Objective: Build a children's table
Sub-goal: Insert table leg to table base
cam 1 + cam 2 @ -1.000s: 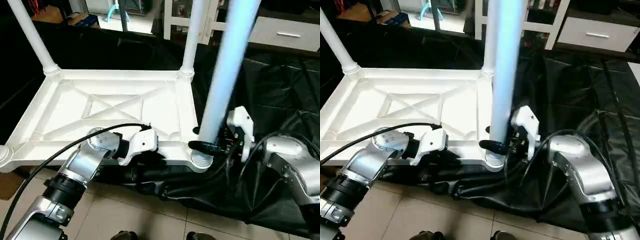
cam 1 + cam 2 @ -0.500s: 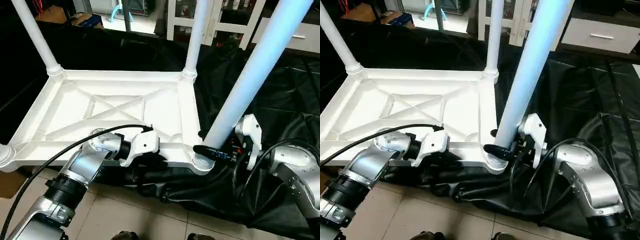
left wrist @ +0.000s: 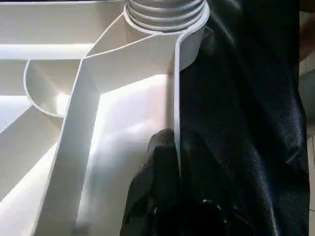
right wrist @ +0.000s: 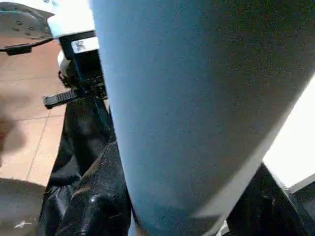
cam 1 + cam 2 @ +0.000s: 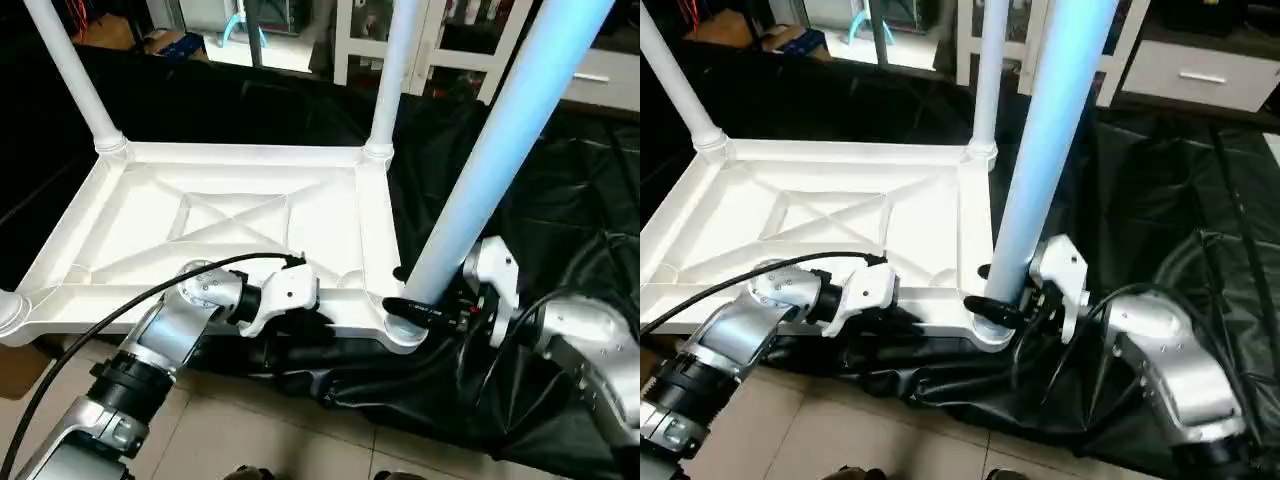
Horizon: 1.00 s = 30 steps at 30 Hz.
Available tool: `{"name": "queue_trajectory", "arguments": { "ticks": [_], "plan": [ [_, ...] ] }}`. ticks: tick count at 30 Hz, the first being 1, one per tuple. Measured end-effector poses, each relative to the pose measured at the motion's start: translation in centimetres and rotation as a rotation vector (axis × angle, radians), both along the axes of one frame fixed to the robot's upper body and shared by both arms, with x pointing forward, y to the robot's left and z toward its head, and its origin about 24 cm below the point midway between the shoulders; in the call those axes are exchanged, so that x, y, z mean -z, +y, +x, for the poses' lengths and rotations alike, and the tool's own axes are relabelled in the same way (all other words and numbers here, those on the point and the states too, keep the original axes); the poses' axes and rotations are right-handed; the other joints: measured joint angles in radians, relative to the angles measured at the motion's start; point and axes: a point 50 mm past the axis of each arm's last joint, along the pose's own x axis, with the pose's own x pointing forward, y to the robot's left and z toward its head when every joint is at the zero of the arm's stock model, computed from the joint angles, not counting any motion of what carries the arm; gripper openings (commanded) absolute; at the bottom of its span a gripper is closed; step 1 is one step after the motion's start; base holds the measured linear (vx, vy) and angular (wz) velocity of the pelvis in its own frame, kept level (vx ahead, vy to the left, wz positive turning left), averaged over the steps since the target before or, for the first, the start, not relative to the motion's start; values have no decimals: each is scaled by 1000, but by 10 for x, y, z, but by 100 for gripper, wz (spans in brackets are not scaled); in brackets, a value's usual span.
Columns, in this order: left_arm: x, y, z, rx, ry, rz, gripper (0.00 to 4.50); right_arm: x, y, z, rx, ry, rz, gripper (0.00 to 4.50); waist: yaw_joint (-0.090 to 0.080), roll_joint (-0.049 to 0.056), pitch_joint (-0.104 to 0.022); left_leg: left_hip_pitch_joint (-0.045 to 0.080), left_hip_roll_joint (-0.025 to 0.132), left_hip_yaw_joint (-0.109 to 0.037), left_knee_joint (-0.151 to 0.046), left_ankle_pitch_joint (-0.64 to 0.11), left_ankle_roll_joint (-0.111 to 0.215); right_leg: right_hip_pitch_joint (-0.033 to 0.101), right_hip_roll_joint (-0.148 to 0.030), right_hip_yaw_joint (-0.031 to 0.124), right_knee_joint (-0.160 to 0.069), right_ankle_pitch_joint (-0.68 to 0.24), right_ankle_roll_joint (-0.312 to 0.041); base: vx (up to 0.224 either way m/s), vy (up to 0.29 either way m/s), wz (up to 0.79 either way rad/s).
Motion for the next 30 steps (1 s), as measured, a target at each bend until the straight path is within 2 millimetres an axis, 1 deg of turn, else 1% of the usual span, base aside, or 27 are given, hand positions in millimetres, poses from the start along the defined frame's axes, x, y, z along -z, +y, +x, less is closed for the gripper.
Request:
{"name": "queue_trajectory", "arguments": {
  "ticks": [1, 3, 5, 7, 10, 13, 22, 25, 28, 30],
  "plan": [
    [1, 1, -1, -6, 3, 0, 0, 2, 2, -1, 9, -6, 3, 186, -2, -1, -2, 1, 0, 0, 0, -1, -1, 0, 0, 0, 0, 0, 1, 0, 0, 0],
    [3, 2, -1, -17, 6, -3, 0, 4, 4, -1, 23, -14, 10, 186, -6, 0, -6, 3, 0, 0, 0, -1, -2, 1, 0, 0, 0, -1, 1, 0, 0, 0],
    [5, 4, -2, -37, 7, -8, 0, 9, 9, 2, 54, -22, 35, 186, -10, -1, -8, 9, 0, -1, -2, -3, -4, 0, 1, 0, 0, -5, 8, 0, 0, 0],
    [7, 7, -2, -61, 7, -14, 0, 13, 13, 3, 77, -28, 51, 186, -22, -3, -10, 12, -1, -4, -2, -4, -6, 1, 1, 0, -1, -7, 11, 0, 0, 0],
    [9, 8, -3, -84, 2, -22, 0, 15, 13, 4, 95, -34, 57, 186, -31, -2, -12, 12, -1, -7, -3, -4, -6, 4, 2, -1, -11, -7, 12, 0, 0, 0],
    [11, 5, -3, -91, 3, -28, 0, 17, 11, 4, 105, -36, 59, 186, -32, 2, -15, 14, -3, -6, -3, -4, -6, 9, 1, 1, -18, -7, 11, 0, 0, 0],
    [13, 0, -3, -109, -11, -31, 0, 19, 9, 6, 137, -42, 56, 186, -32, 1, -23, 15, -3, -6, -3, -4, -6, 12, 1, 2, -20, -4, 7, 0, 0, 0],
    [13, -2, -2, -144, -17, -38, 0, 19, 11, 12, 192, -51, 62, 186, -33, 3, -25, 15, -3, -5, -3, -4, -6, 13, 1, 2, -20, 0, 0, 0, 0, 0],
    [14, -10, 4, -216, -31, -47, 0, 19, 12, 29, 311, -49, 78, 186, -46, 6, -28, 14, -3, -5, -3, -4, -6, 13, 1, 1, -19, 0, 0, 0, 0, 0],
    [13, -16, 9, -257, -32, -50, 0, 17, 13, 39, 372, -49, 82, 186, -52, 6, -28, 14, -3, -5, -3, -4, -6, 12, 1, 1, -19, 0, 0, 0, 0, 0]
  ]
}}
